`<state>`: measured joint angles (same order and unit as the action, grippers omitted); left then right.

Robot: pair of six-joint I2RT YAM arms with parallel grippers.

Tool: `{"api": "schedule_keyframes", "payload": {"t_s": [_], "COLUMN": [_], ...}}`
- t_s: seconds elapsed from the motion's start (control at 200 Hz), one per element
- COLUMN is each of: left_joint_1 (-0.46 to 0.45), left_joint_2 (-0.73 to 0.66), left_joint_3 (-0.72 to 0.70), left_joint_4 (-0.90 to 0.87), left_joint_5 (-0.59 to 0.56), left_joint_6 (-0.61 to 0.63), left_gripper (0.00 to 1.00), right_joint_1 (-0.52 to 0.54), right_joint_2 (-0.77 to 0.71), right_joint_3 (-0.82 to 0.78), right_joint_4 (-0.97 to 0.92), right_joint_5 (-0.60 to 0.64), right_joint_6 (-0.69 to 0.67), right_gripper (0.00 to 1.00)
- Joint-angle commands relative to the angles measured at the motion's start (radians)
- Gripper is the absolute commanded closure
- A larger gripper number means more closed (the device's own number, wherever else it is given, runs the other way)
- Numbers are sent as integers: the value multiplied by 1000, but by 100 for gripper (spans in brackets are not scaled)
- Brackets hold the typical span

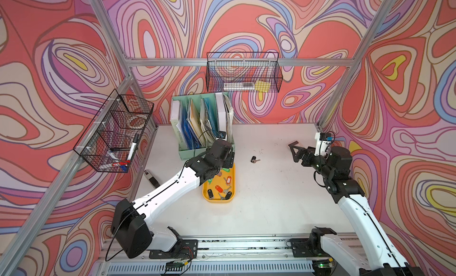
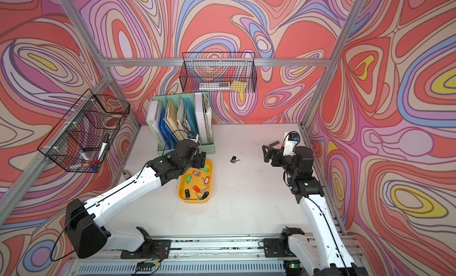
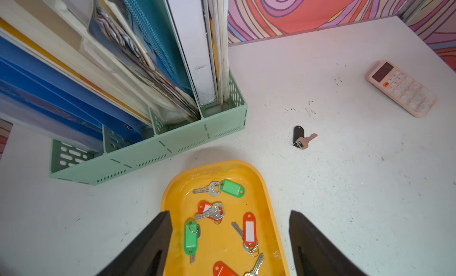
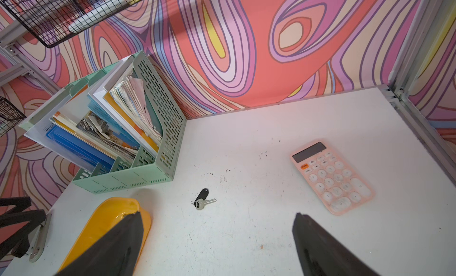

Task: Take the keys out of the storage box
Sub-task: Pick up the key from the storage box.

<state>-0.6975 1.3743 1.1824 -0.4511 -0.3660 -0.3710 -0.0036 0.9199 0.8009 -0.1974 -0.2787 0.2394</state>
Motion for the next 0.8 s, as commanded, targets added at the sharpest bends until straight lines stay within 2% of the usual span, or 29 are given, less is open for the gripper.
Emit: {"api": "schedule_keyframes", "payload": {"t_s": [0.0,0.225,0.471,0.686,0.791], "left_joint_1": [5,6,6,10,35], "left_joint_2": [-34,-31,99,237,297], "left_joint_3": [-46,-97,-70,-12,15], "left_joint_4": [-94,-162,-203,-255,-256], "left_joint_5": [-31,-23,35,-3,54], "left_joint_6": [-57,-138,-168,-213,-225], "left_gripper": [20,23,31,38,44], "right_joint_1": [0,3,45,154,209], "right_joint_2": [-9,-8,-3,12,36], "right_joint_3": [-38,-115,-206,-270,-298], "right_joint_4": [54,133,223,285,316], "right_joint_5": [-29,-79,-97,-86,-87], "right_joint_6": [-1,29,35,20,-2], "right_gripper": [2,2,2,2,2]}}
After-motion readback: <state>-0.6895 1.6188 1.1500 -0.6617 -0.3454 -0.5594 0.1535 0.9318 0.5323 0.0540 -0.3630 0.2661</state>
